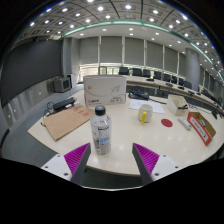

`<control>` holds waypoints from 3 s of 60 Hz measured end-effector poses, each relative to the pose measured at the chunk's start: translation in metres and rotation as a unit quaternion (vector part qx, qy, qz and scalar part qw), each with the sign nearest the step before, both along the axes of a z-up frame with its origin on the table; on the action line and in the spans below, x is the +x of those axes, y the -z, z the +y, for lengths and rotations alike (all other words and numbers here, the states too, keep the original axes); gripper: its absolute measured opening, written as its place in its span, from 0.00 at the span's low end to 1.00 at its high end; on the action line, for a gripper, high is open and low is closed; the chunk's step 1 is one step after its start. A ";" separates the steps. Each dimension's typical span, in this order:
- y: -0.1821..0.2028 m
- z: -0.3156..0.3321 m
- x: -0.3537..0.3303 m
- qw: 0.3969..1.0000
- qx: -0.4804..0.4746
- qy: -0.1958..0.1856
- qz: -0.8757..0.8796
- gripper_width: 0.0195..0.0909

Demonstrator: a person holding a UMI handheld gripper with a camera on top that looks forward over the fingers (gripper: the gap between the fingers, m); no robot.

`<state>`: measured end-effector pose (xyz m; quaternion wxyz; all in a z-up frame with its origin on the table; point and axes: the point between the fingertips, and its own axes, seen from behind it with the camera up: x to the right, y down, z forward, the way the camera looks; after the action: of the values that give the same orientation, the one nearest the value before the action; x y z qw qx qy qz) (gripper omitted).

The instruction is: Pour water

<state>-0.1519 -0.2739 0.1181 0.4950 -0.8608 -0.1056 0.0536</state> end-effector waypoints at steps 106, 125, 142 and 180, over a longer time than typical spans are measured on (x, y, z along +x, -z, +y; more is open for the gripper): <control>-0.053 0.385 0.003 0.506 -0.112 0.197 0.832 0.30; -0.057 0.391 -0.003 0.557 -0.134 0.174 0.801 0.30; -0.122 0.394 0.080 0.879 0.056 0.088 0.466 0.30; 0.052 0.396 0.300 0.984 0.073 0.157 0.030 0.31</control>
<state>0.1485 0.1217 0.0658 0.5621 -0.8260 0.0424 -0.0066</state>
